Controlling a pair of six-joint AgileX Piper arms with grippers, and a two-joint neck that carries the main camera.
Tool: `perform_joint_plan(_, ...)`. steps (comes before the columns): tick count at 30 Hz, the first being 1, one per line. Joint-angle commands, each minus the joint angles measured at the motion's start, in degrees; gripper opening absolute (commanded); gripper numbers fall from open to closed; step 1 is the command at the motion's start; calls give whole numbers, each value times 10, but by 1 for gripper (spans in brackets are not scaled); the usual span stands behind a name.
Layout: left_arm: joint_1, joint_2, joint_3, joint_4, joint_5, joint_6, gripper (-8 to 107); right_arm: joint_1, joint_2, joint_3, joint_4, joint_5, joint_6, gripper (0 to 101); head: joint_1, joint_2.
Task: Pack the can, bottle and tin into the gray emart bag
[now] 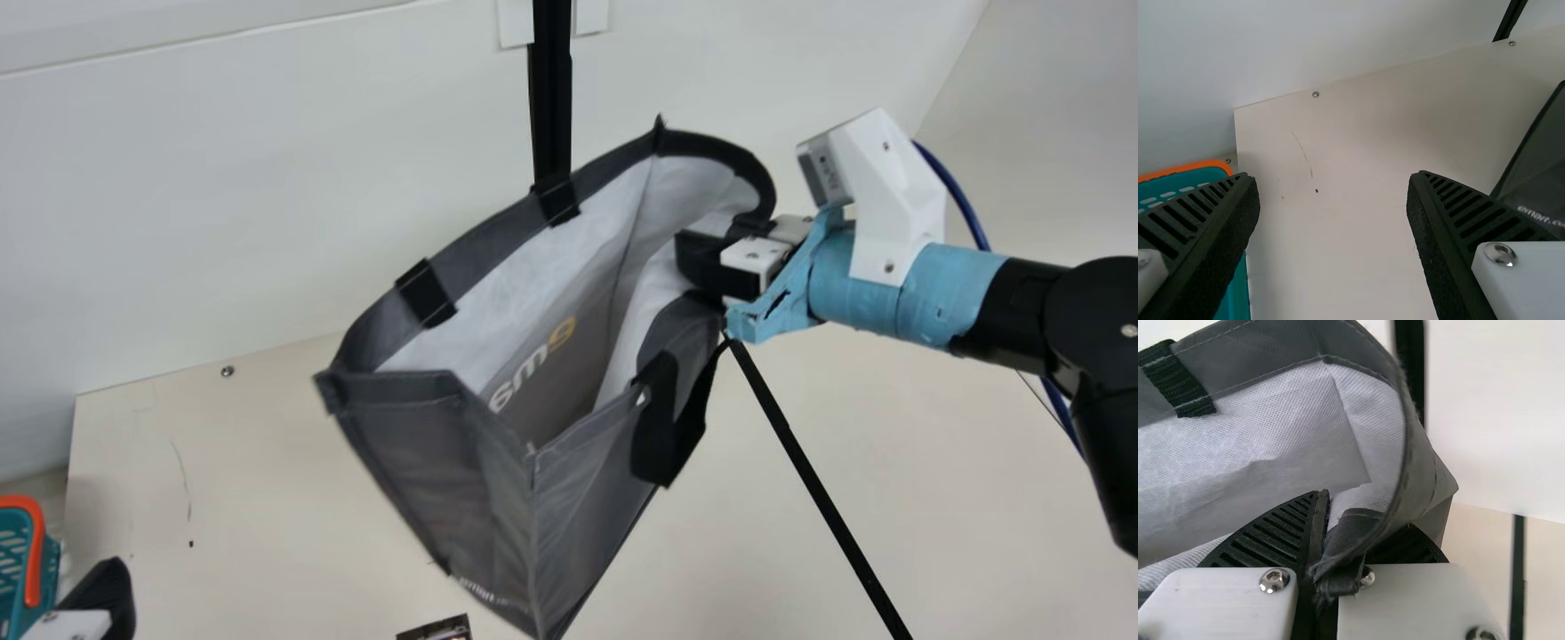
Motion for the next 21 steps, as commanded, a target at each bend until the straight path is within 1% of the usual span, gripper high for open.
perform_joint_plan(1,0,0,0,0,0,0,90,-9,0,-3,-9,-7,13,0,-13,0)
perform_joint_plan(12,0,0,0,0,0,0,90,-62,10,-33,-66,-38,78,0,-13,0)
perform_joint_plan(21,0,0,0,0,0,0,90,-112,38,-76,-108,-45,110,0,-13,0)
